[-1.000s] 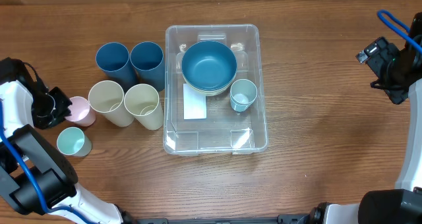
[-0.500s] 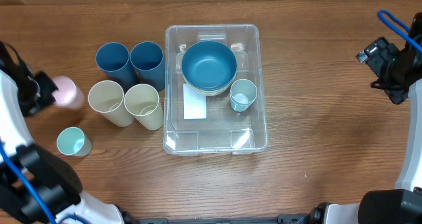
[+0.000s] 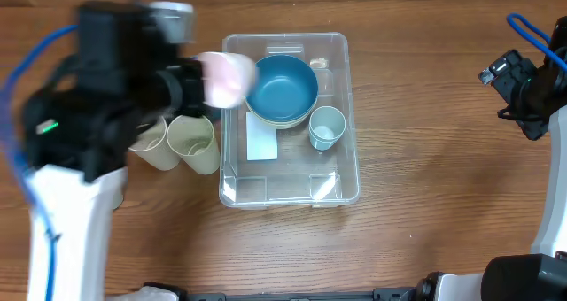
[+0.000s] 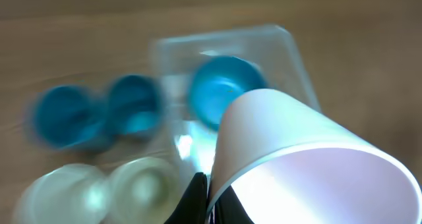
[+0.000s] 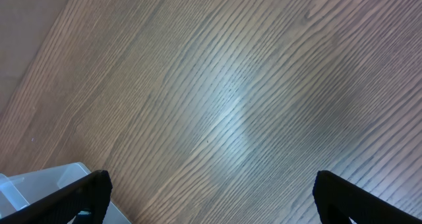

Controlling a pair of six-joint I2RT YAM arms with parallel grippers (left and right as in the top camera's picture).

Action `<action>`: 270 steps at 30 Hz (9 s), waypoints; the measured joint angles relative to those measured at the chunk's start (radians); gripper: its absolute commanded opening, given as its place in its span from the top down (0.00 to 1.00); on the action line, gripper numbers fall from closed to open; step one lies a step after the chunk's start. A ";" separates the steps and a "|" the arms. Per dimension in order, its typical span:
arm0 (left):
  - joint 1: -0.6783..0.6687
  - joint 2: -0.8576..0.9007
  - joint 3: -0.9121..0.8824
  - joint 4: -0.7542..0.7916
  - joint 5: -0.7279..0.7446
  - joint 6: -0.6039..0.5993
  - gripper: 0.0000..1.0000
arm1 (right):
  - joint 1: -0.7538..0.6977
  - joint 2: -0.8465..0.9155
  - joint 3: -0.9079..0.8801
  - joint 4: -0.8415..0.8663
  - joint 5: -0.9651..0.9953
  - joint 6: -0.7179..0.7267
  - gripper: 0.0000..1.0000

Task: Pack container
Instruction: 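Carry the pink cup over the bin and stack it on the grey cup, then open the left gripper, move it to the mint green cup and grasp, then carry the mint green cup to the bin, stack on pink cup, release, then move the left gripper to the back dark blue cup and grasp it, then carry the dark blue cup into the bin beside the stacked cups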

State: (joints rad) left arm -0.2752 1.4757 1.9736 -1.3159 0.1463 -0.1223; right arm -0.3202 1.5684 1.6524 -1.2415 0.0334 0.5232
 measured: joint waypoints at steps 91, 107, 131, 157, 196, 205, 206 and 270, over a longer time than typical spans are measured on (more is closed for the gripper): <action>0.846 -0.140 -0.986 0.286 -0.178 -0.325 0.18 | 0.000 0.000 -0.003 0.000 0.000 0.000 0.00; 0.885 -0.064 -0.986 0.330 -0.198 -0.330 0.22 | 0.000 0.000 -0.003 0.000 -0.001 0.000 0.00; 0.951 0.062 -0.988 0.433 -0.170 -0.365 0.96 | 0.000 0.000 -0.003 0.000 0.000 0.000 0.00; 0.372 -0.278 -0.258 0.138 0.188 -0.007 0.96 | 0.000 0.000 -0.003 0.000 0.000 0.000 0.00; -0.296 0.377 -0.132 0.226 -0.131 0.167 0.43 | 0.000 0.000 -0.003 0.000 0.000 0.000 0.00; -0.051 0.375 0.215 -0.030 -0.218 0.012 0.30 | 0.000 0.000 -0.003 0.000 0.000 0.000 0.00; -0.013 0.375 0.222 -0.040 -0.218 0.001 0.30 | 0.000 0.000 -0.003 0.000 -0.001 0.001 0.00; 0.209 0.023 0.338 -0.200 -0.197 -0.112 0.96 | 0.000 0.000 -0.003 -0.001 0.000 0.000 0.00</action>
State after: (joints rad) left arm -0.0666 1.4986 2.3116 -1.5162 -0.0505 -0.2340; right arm -0.3202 1.5684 1.6489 -1.2423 0.0334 0.5232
